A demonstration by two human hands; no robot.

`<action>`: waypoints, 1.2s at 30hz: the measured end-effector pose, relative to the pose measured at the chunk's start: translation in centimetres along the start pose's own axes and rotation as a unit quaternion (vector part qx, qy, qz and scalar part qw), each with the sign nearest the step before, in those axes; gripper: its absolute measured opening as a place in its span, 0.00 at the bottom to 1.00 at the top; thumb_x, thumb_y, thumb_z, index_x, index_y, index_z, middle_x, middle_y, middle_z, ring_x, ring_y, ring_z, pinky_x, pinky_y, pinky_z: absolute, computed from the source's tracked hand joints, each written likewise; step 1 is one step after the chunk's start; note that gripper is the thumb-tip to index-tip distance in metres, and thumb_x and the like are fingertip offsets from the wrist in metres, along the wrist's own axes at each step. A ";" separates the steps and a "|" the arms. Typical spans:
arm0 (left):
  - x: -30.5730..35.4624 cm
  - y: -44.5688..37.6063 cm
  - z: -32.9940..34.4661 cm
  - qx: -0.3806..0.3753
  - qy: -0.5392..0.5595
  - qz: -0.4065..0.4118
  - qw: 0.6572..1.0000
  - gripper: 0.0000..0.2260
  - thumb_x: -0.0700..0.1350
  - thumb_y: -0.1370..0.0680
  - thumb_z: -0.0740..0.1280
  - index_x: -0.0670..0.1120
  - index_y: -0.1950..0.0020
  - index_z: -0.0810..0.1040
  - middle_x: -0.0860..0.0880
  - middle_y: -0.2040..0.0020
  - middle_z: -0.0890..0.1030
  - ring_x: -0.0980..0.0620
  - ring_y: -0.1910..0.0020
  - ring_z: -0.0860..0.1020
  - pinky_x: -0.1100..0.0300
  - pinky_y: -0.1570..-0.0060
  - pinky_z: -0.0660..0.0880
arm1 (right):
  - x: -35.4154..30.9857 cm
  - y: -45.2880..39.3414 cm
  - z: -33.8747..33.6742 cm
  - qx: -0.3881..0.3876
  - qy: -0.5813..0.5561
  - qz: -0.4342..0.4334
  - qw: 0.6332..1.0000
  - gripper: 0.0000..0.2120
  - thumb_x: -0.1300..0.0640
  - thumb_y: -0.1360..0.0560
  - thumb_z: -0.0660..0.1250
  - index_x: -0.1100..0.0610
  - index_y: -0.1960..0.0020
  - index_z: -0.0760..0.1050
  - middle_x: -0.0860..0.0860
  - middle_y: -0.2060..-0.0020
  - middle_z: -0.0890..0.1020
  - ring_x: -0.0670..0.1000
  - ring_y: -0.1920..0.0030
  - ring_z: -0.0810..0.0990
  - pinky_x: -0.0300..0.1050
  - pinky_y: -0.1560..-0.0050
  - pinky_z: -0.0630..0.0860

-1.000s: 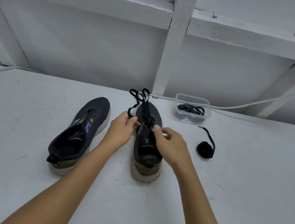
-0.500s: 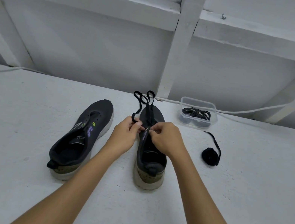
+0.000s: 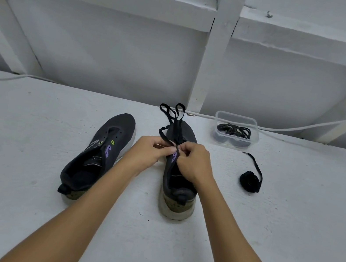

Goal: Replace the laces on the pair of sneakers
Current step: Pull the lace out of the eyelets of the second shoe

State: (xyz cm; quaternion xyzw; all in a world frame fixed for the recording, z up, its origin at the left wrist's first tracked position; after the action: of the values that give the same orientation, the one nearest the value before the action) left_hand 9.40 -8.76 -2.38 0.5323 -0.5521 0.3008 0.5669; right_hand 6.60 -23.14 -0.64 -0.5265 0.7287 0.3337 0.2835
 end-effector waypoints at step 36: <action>-0.3 -0.5 -0.6 0.036 -0.068 0.000 0.997 0.08 0.49 0.20 0.69 0.45 0.51 0.83 0.49 0.53 0.86 0.57 0.55 0.82 0.66 0.58 0.72 | 1.0 -0.1 -0.2 0.010 -0.066 -0.005 0.998 0.05 0.54 0.22 0.71 0.52 0.52 0.85 0.45 0.60 0.85 0.43 0.57 0.82 0.32 0.59 0.73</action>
State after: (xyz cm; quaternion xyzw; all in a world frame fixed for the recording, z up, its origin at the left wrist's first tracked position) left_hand 9.96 -8.20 -2.72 0.5716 -0.5784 0.2837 0.5082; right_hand 6.37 -23.86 -1.33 -0.5037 0.7093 0.3591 0.3380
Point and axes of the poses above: each hand's wrist, its own y-axis away from the middle knuckle, its own z-axis out of the palm, x = y × z, the point moved 9 cm from there along -y, towards the middle knuckle
